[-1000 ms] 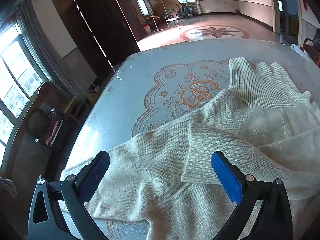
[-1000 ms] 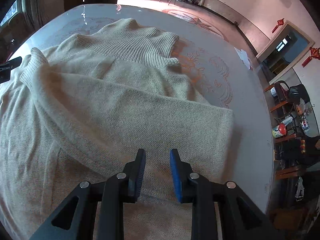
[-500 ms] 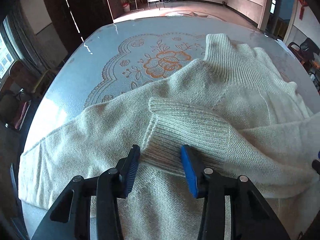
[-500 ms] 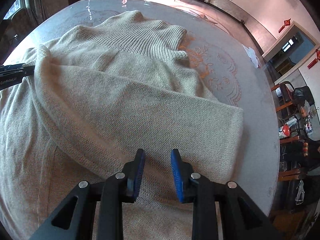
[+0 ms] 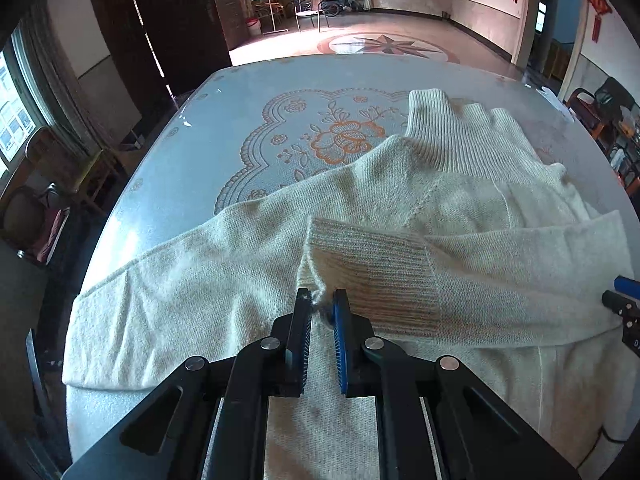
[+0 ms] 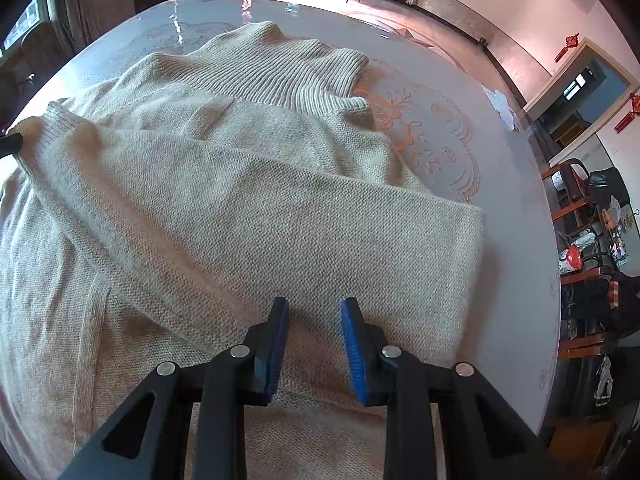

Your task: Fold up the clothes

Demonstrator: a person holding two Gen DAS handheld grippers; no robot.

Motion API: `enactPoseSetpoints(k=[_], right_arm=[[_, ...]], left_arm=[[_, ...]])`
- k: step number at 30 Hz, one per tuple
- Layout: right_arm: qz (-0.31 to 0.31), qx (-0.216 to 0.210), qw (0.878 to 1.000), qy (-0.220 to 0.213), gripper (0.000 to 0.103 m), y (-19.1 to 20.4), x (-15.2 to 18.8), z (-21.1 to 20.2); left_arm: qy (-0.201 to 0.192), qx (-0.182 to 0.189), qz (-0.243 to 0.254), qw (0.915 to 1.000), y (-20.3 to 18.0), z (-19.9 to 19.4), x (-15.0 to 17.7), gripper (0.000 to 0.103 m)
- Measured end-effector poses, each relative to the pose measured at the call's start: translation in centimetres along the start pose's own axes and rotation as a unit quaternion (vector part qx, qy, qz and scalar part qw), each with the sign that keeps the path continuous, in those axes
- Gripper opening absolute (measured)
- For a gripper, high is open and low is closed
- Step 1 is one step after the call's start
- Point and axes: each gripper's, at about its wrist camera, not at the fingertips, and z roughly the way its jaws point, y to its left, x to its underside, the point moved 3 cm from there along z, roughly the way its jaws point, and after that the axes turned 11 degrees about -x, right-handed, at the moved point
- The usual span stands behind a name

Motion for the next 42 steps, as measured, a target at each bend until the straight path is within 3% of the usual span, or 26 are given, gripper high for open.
enactPoseSetpoints(k=[2,4,5,7,12,17,20,22,24,26,29,35,39,42], right_arm=[[0.001,-0.002,1.000,0.001,0.027,-0.1,0.1,-0.1],[0.004,-0.003,1.000,0.000,0.027,-0.7,0.0,-0.1],[0.007,-0.002,1.000,-0.001,0.027,-1.0,0.0,-0.2],[0.015,0.000,1.000,-0.008,0.027,-1.6,0.1,-0.5],[0.038,0.010,0.999,-0.028,0.027,-3.3,0.0,-1.2],[0.071,-0.008,0.996,-0.049,0.027,-5.6,-1.9,0.3],[0.087,-0.030,0.994,-0.065,0.027,-6.8,-3.0,1.1],[0.085,-0.036,0.994,-0.058,0.027,-7.7,-3.3,1.8],[0.081,0.017,0.996,-0.039,0.026,-9.8,-3.4,2.5],[0.091,0.057,0.994,-0.037,0.027,-12.3,-2.9,2.0],[0.097,0.070,0.992,-0.034,0.027,-13.8,-2.3,0.7],[-0.001,0.055,0.998,-0.041,0.028,-7.8,-1.0,-1.5],[-0.024,0.052,0.998,-0.024,0.028,-5.6,0.0,-0.4],[-0.021,0.051,0.998,-0.005,0.028,-5.2,0.7,1.0]], left_arm=[[0.014,-0.016,0.002,0.9998,0.4,0.6,1.2,0.021],[0.041,-0.059,0.003,0.9974,1.2,2.2,2.0,0.044],[0.057,-0.078,-0.006,0.9953,1.9,2.7,2.4,0.048],[0.075,-0.083,-0.045,0.9926,3.8,2.8,3.5,0.050],[0.029,-0.081,-0.132,0.9875,6.4,0.8,3.8,0.051],[-0.016,-0.037,-0.069,0.9968,0.8,1.2,0.3,0.052],[-0.044,-0.016,-0.005,0.9989,-3.2,1.8,-1.5,0.062],[-0.048,-0.054,0.055,0.9959,-5.5,3.4,-1.8,0.062],[-0.039,-0.102,0.098,0.9892,-6.3,5.0,-1.7,0.062],[-0.051,-0.098,0.093,0.9895,-6.2,5.0,-1.5,0.063],[-0.052,-0.090,0.079,0.9914,-5.6,4.9,-1.3,0.064],[-0.053,-0.103,0.053,0.9918,-5.2,5.2,-1.2,0.074],[-0.059,-0.120,0.056,0.9894,-5.0,5.1,-0.9,0.082],[-0.063,-0.120,0.059,0.9890,-5.1,5.1,-0.9,0.082]])
